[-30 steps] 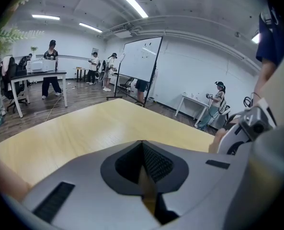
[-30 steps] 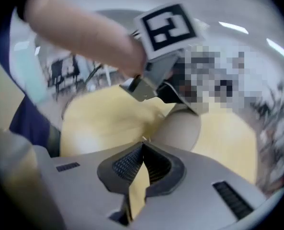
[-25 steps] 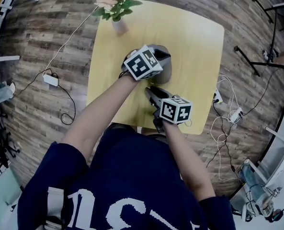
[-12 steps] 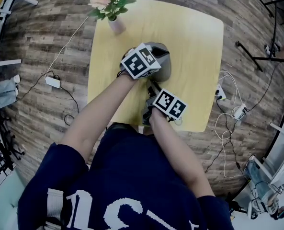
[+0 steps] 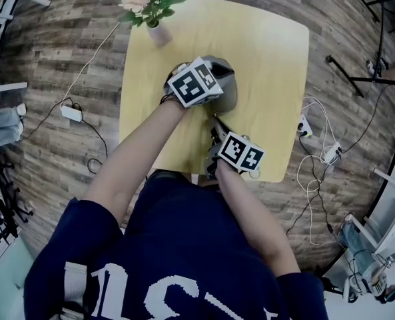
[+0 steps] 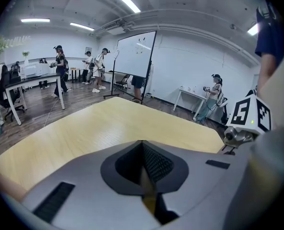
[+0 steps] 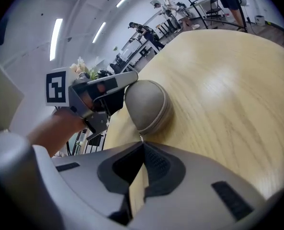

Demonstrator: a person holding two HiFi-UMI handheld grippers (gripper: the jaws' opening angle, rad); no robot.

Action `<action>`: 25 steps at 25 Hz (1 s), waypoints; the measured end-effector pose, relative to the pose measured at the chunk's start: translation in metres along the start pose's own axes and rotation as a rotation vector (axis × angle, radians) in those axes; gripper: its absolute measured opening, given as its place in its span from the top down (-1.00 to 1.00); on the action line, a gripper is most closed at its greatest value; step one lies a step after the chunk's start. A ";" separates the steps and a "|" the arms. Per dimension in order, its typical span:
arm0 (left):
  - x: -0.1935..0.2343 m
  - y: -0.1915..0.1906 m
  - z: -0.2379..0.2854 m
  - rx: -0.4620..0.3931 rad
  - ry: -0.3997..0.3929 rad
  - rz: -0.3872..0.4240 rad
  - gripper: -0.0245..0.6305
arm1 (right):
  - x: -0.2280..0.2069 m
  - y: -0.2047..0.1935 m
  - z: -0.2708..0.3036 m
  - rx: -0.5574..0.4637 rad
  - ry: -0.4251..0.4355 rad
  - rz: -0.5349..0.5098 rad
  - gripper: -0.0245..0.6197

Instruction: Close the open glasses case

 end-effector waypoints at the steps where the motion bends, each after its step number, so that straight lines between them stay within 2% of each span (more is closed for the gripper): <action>1: 0.000 0.000 0.000 0.001 -0.003 -0.006 0.88 | -0.001 -0.001 -0.001 0.005 0.000 -0.014 0.85; 5: -0.011 -0.002 -0.008 0.003 -0.031 0.010 0.88 | -0.003 -0.004 -0.002 0.032 0.011 -0.067 0.85; 9: -0.031 -0.013 -0.017 -0.026 -0.064 -0.045 0.88 | -0.002 -0.007 -0.003 0.062 0.002 -0.132 0.85; 12: -0.039 -0.014 -0.017 0.009 -0.057 -0.016 0.88 | -0.001 -0.007 -0.004 0.068 -0.004 -0.162 0.85; 21: -0.037 -0.017 -0.014 0.046 -0.058 0.012 0.89 | -0.010 -0.003 -0.018 0.046 0.020 -0.187 0.85; 25: -0.037 -0.017 -0.014 0.058 -0.058 0.019 0.89 | -0.020 0.004 -0.032 0.004 -0.005 -0.195 0.85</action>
Point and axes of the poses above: the fingertips, and each gripper's own axes: z forward along the fingers, x to its left, y out of its top, the point moved 5 cm from there along -z, backward along the fingers, and after that the axes turned 11 degrees about x, right-handed, at the moved point
